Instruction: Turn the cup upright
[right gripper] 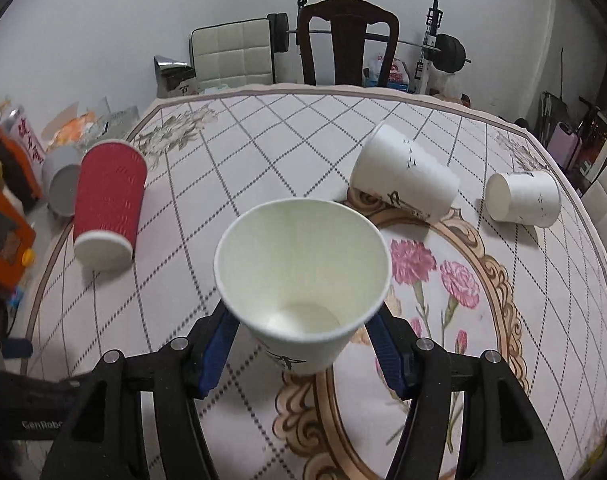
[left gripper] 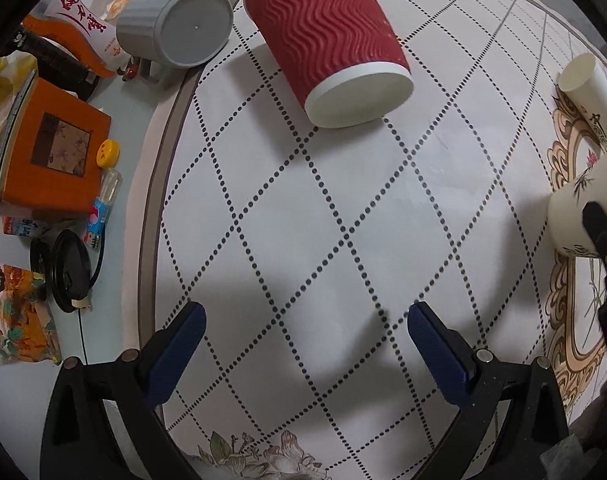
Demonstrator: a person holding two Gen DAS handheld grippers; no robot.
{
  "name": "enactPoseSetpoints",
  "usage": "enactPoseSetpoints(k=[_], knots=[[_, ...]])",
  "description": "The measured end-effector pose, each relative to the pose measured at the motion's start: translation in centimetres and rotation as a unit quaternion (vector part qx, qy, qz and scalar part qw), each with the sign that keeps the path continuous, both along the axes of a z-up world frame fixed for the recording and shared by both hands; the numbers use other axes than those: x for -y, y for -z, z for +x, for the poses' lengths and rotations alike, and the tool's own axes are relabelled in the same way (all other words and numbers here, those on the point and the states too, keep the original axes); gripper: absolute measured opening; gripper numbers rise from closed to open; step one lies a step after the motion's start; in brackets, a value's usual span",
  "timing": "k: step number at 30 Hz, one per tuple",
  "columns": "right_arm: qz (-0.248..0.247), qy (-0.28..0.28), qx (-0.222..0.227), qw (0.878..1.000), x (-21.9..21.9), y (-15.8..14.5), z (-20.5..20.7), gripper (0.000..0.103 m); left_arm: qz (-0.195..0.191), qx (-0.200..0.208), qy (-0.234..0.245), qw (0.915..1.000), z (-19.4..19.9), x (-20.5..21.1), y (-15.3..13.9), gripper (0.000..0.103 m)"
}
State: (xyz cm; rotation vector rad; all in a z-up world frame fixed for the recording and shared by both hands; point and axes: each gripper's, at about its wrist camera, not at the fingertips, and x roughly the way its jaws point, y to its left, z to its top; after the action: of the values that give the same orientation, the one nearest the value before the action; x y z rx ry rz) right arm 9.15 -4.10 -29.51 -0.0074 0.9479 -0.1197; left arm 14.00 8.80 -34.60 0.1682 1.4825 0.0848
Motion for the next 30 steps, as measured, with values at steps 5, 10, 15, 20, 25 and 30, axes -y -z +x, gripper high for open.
enactPoseSetpoints(k=[5, 10, 15, 20, 25, 30], knots=[[0.007, 0.005, -0.034, 0.999, 0.5, 0.5, -1.1, 0.066, 0.000, 0.015, 0.001, 0.9999, -1.7, 0.3, -1.5, 0.103], [0.004, 0.013, -0.038, 0.999, 1.5, -0.6, -2.8, 0.079, 0.000, 0.037, -0.005, 0.9993, -4.0, 0.6, -3.7, 0.103], [-0.018, 0.024, -0.033, 0.999, 2.7, -3.8, -5.3, 0.088, -0.003, 0.067, -0.012, 0.9977, -7.3, 1.2, -7.3, 0.103], [-0.042, 0.025, -0.017, 0.999, 3.2, -9.0, -8.4, 0.102, -0.013, 0.110, -0.011, 0.9938, -10.5, 2.6, -12.6, 0.103], [-0.054, 0.022, -0.004, 0.998, 3.6, -15.7, -12.4, 0.103, -0.029, 0.164, -0.008, 0.9860, -14.1, 3.2, -19.2, 0.103], [-0.056, 0.008, 0.008, 0.998, 3.7, -21.7, -16.4, 0.103, -0.033, 0.213, -0.003, 0.9764, -17.1, 3.1, -24.9, 0.103]])
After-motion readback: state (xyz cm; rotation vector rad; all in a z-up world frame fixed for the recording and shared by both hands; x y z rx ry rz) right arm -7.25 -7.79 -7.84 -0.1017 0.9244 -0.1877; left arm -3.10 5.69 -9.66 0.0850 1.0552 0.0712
